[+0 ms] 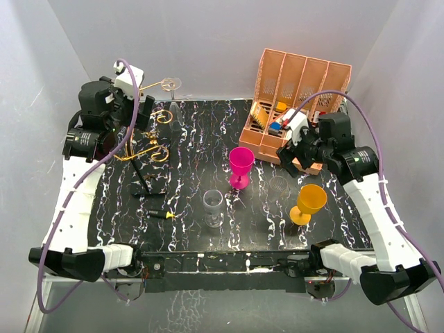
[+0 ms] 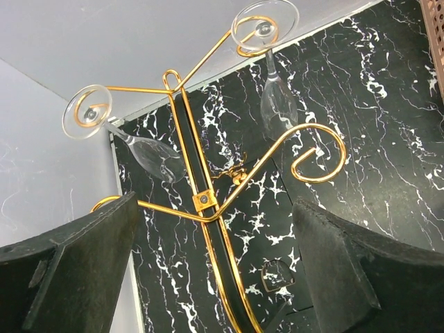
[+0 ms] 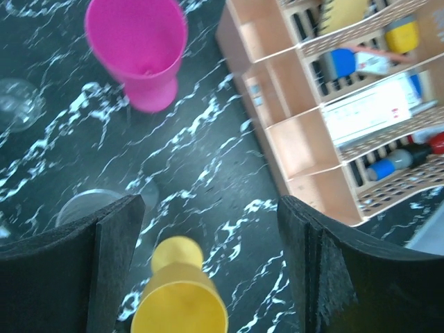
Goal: Place the wine glass upside down on the wine glass rack
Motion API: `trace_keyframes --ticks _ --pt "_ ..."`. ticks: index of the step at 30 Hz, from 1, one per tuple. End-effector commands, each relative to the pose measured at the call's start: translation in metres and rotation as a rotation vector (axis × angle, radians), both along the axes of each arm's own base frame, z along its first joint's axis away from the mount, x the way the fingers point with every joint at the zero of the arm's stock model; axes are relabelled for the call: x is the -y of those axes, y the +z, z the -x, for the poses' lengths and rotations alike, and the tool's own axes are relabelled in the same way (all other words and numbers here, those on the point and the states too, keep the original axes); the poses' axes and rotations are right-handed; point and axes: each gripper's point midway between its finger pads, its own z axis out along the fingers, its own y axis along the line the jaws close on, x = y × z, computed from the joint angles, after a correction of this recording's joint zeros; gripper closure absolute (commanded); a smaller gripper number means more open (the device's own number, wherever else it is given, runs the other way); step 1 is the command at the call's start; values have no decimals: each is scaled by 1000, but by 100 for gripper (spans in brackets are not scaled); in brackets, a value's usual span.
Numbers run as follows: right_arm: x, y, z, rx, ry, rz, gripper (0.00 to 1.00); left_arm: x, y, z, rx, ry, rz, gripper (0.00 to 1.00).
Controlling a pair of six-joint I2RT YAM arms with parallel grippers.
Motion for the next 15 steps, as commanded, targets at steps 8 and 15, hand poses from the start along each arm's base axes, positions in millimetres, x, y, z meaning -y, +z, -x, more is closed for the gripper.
trace_keyframes --ticks 8,15 --pt "-11 -36 42 -248 122 -6 33 0 9 9 39 -26 35 9" --pt "-14 -47 44 -300 125 -2 43 0 7 7 36 -26 31 8"
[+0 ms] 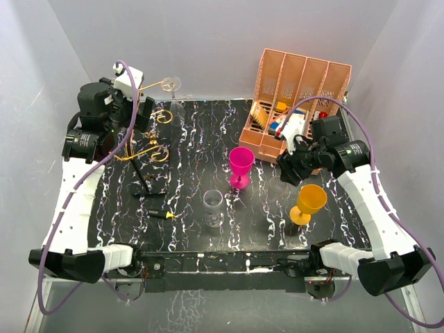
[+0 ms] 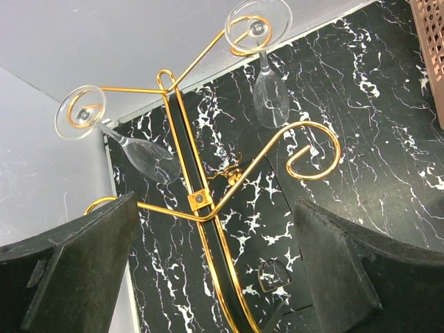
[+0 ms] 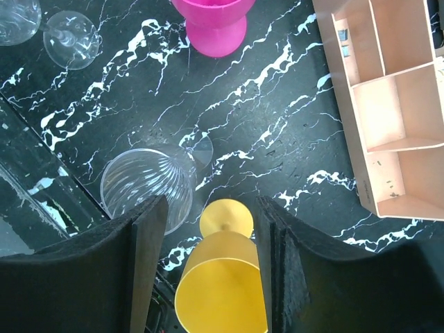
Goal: Place the wine glass upside down on the wine glass rack
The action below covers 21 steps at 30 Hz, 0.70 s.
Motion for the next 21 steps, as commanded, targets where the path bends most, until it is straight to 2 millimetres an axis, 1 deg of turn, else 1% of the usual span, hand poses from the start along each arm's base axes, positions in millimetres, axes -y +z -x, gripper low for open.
trace_keyframes --ticks 1,5,8,13,21 --pt "-6 -4 2 -19 22 -11 44 0 10 4 37 -5 12 8" --pt "-7 -12 -1 -37 17 1 48 -2 11 3 41 2 10 8" --pt "-10 -15 -3 -45 16 -4 53 -1 9 2 35 2 16 8" --pt "-13 -23 -2 -73 25 2 59 -2 5 1 26 9 12 8" --pt "-16 -27 -3 -84 37 10 70 -4 3 -1 20 15 8 8"
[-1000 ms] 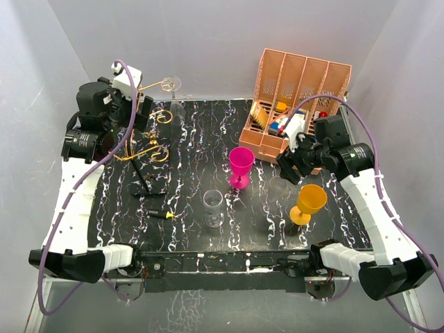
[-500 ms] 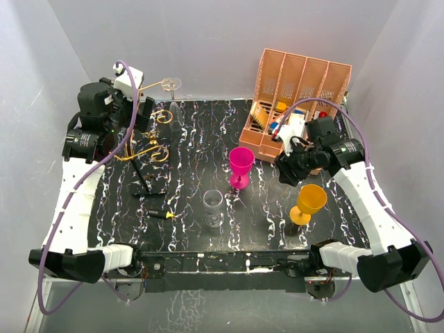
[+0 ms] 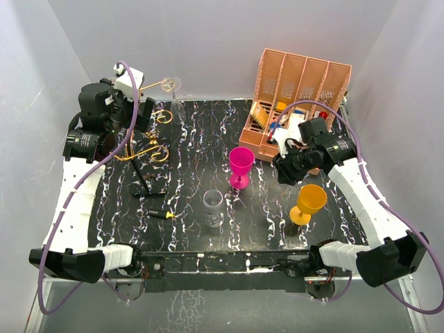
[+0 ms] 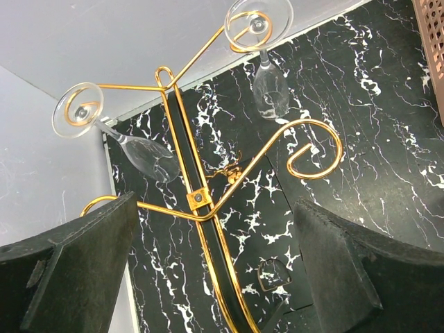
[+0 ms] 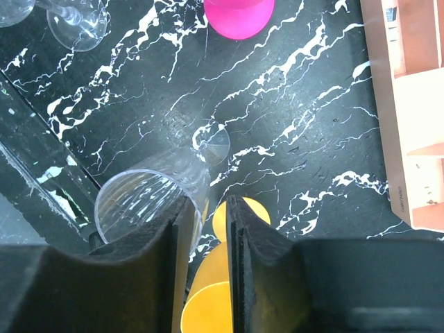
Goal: Place the wine glass upside down on the wine glass rack
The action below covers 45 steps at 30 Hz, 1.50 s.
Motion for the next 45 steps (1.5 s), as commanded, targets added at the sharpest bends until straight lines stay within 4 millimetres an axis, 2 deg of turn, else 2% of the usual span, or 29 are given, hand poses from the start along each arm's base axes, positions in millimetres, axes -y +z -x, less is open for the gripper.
trace_keyframes --ticks 1,9,15,20,27,32,40,45 --pt "-5 3 -5 25 6 -14 73 -3 7 0 28 14 9 8" --pt "-7 13 -7 61 38 -23 92 -5 6 0 25 21 -1 8" --pt "-9 34 -2 114 99 -36 92 -8 5 0 25 30 -11 8" --pt "-26 62 2 149 186 -126 92 -9 7 -1 32 37 -3 7" --pt "-57 126 -1 260 326 -294 92 -4 21 -1 60 32 45 6" --pt "-71 175 -11 380 363 -384 92 -2 23 0 61 24 71 5" --pt "-86 257 -39 625 283 -558 92 23 20 4 27 -76 171 3" --pt "-85 289 -68 695 152 -618 92 40 34 8 33 -148 252 3"
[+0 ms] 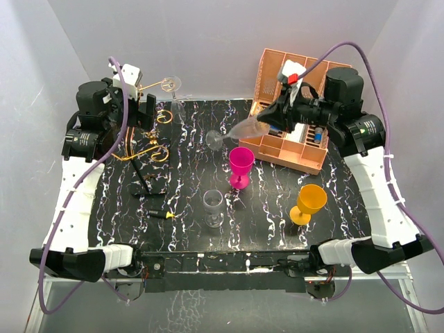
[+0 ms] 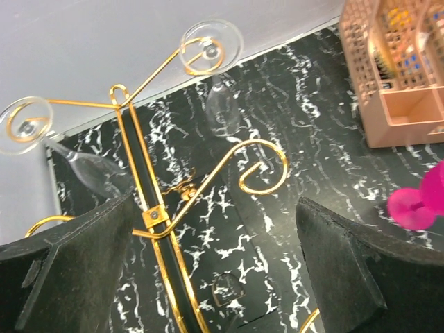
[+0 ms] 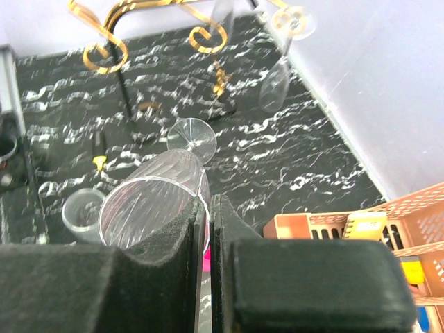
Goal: Place the wine glass upside down on the wine glass rack
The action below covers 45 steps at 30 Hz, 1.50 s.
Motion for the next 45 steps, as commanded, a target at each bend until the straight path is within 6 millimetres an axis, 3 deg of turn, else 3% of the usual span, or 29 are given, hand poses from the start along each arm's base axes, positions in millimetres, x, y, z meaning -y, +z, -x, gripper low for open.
trace_keyframes --ticks 1,4,12,38,45 --pt "-2 74 -27 150 -120 -179 92 25 34 8 48 -104 129 3" --pt "4 85 -47 130 -226 -242 92 42 38 10 24 -166 218 3" --pt "6 98 -70 82 -323 -347 92 76 42 13 -74 -262 451 4" --pt "-17 92 -55 -23 -166 -407 92 119 19 16 -264 -404 742 13" --pt "-21 87 -48 -30 -122 -401 92 125 15 13 -287 -425 765 26"
